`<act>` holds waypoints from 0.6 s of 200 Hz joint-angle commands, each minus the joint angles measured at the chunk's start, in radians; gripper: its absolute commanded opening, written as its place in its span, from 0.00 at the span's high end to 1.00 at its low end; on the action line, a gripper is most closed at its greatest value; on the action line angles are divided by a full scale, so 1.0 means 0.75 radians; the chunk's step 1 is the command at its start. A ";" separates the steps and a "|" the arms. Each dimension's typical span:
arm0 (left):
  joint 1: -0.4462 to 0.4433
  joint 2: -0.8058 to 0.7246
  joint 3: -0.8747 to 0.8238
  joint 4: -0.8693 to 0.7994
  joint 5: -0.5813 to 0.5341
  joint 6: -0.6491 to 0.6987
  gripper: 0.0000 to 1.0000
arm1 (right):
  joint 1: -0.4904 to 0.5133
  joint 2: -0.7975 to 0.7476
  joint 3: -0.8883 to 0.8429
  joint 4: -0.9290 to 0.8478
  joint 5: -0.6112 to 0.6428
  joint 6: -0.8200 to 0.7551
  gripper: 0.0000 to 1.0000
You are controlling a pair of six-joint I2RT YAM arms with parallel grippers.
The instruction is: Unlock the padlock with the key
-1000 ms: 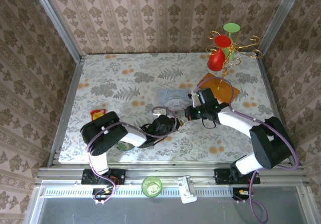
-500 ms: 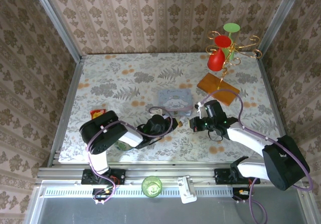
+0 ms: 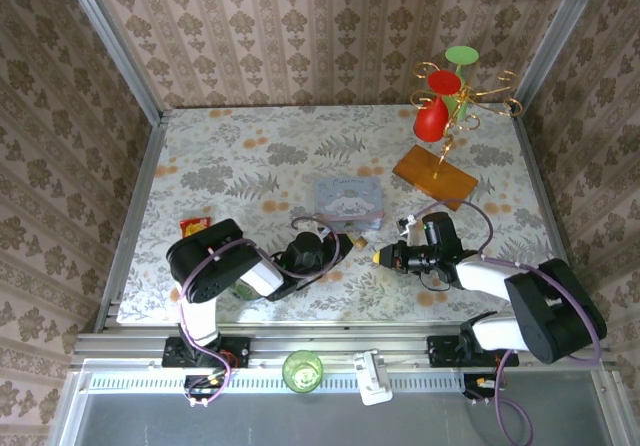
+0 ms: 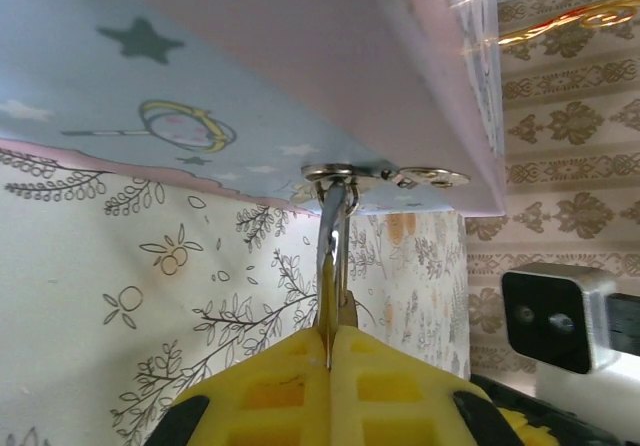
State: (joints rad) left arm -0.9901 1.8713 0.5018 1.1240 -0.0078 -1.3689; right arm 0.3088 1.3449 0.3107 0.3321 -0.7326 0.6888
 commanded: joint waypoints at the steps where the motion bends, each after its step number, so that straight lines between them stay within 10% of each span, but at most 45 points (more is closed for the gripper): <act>1: 0.007 0.031 -0.012 0.152 -0.020 -0.059 1.00 | -0.010 0.089 -0.021 0.151 -0.103 0.071 1.00; 120: 0.012 0.092 -0.010 0.194 0.002 -0.087 1.00 | -0.100 0.488 0.021 0.513 -0.267 0.153 1.00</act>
State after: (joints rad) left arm -0.9874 1.9179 0.4950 1.2278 -0.0059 -1.4223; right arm 0.2382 1.6978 0.3080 0.7036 -0.9195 0.8120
